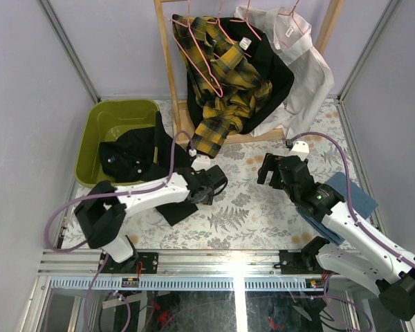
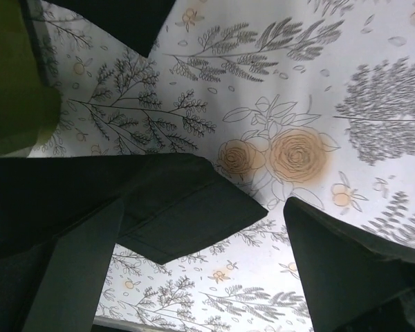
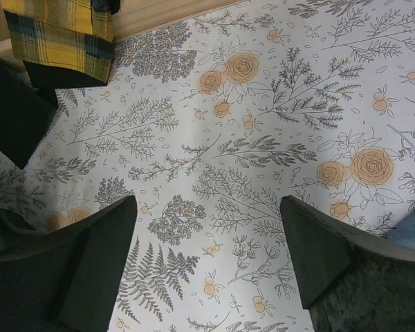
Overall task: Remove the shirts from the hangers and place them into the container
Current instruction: Place the shirt in the bin.
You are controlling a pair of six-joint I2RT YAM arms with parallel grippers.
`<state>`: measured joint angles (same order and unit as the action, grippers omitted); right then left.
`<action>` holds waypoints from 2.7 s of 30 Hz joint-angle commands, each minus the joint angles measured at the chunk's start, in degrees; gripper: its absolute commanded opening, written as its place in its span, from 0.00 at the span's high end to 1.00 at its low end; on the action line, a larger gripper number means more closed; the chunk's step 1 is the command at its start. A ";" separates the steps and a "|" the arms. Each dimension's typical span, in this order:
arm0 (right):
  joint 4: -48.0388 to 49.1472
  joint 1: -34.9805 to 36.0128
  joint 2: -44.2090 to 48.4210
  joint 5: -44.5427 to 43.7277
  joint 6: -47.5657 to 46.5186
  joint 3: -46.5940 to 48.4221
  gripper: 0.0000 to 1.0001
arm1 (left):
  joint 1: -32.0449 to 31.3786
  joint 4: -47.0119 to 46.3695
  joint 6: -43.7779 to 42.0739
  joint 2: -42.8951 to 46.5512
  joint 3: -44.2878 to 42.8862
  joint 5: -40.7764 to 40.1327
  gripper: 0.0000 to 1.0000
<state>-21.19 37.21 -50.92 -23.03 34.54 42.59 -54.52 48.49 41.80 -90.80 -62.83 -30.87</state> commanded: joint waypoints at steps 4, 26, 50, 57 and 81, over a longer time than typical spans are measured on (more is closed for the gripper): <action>0.57 -0.01 1.60 -2.65 0.35 1.86 0.08 | -0.37 -5.25 0.88 -4.73 4.33 1.09 0.02; 0.21 0.03 2.29 -3.23 0.37 1.61 0.08 | -0.64 -3.90 -3.59 3.90 -0.77 -1.59 1.00; 0.67 0.05 1.63 -2.16 0.37 2.12 0.08 | 45.03 -2.21 -16.84 16.41 -4.13 -6.41 0.62; 0.62 0.05 2.24 -2.76 0.10 1.70 0.08 | 45.03 -6.60 -18.20 26.69 -8.48 2.24 0.00; 0.33 0.05 1.84 -1.48 1.06 1.62 0.08 | 25.88 -15.33 -19.65 7.29 -9.64 31.72 0.06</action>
<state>-21.56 37.21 -50.41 -23.40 34.94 42.59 -25.26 35.48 22.04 -76.36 -73.08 3.44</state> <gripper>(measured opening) 0.920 0.956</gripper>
